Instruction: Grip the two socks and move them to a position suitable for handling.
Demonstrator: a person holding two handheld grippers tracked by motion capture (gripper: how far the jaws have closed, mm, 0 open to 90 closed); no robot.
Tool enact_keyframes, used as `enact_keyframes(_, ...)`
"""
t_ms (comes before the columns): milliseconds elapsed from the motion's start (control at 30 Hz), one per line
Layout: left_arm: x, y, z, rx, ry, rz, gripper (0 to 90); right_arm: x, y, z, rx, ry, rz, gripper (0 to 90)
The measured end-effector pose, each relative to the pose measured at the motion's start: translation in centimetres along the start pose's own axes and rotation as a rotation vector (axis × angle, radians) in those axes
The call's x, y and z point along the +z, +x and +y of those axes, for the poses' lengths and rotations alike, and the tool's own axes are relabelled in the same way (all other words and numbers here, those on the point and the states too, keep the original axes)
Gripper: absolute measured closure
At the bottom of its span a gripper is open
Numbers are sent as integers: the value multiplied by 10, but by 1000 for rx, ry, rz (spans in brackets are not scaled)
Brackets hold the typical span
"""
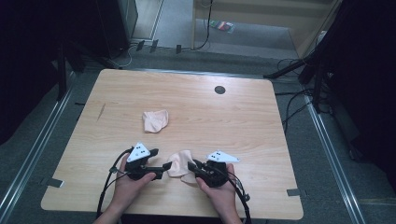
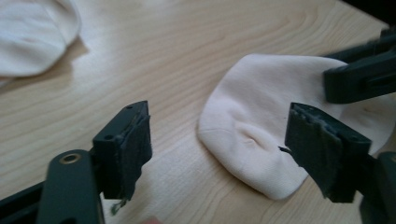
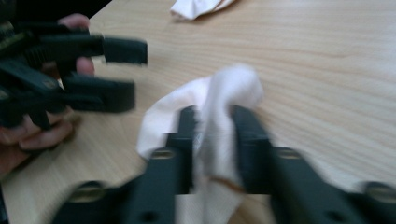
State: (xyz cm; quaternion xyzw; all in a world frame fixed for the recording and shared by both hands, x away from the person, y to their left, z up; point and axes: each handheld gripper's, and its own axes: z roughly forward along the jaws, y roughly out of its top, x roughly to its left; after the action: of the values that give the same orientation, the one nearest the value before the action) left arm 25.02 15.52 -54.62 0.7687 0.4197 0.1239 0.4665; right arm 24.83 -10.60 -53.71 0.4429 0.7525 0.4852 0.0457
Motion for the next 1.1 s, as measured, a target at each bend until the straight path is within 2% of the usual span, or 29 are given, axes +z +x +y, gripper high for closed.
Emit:
enact_keyframes(33,5,-2,1,-13,25,-7,326,-5,-2,3,12,-24,-4,531)
enact_keyframes(100,11,-5,0,-16,62,-4,406,-15,-5,5,42,-52,9,470)
enact_keyframes(133,13,-6,0,-7,83,-1,442,-20,-7,6,48,-57,-1,457)
enact_keyframes(167,13,-6,0,-7,83,-1,472,-20,-7,6,48,-57,-1,457)
enact_keyframes(200,15,-8,0,-2,95,10,472,-24,-9,6,51,-55,-11,444)
enact_keyframes(233,17,-8,1,-7,103,27,542,-32,-11,2,61,-44,-44,422)
enact_keyframes(267,17,-8,2,-9,107,21,581,-34,-12,-1,65,-36,-53,422)
enact_keyframes(367,18,-9,2,0,112,28,735,-36,-14,-7,82,-23,-54,418)
enact_keyframes(400,18,-9,2,3,116,19,788,-36,-14,-9,91,-24,-57,414)
enact_keyframes(433,19,-9,3,11,112,13,788,-36,-14,-9,91,-24,-57,414)
enact_keyframes(467,18,-10,3,20,112,11,875,-35,-15,-9,91,-28,-64,402)
enact_keyframes(567,17,-11,4,7,97,-5,889,-34,-16,-10,91,-21,-70,401)
enact_keyframes(667,10,-10,10,-18,43,-32,890,-29,-17,-12,80,21,-63,379)
enact_keyframes(733,6,-9,13,-21,18,-38,890,-22,-13,-15,64,48,-71,383)
enact_keyframes(767,2,-8,16,-31,-1,-56,890,-18,-8,-17,39,59,-82,401)
enact_keyframes(833,0,-8,17,-32,-12,-58,890,-16,-5,-18,29,63,-95,422)
enact_keyframes(867,-4,-8,20,-44,-36,-71,890,-11,0,-20,-1,66,-110,468)
enact_keyframes(900,-4,-8,20,-44,-36,-71,890,-11,0,-20,-1,66,-110,468)
enact_keyframes(1000,-10,-9,25,-58,-61,-90,890,-7,5,-23,-30,70,-133,556)
enact_keyframes(1033,-12,-9,27,-64,-65,-100,891,-6,6,-24,-52,74,-150,596)
enact_keyframes(1067,-14,-10,28,-67,-73,-112,891,-5,7,-24,-78,65,-178,718)
enact_keyframes(1100,-15,-10,29,-68,-81,-119,891,-5,7,-24,-78,65,-178,718)
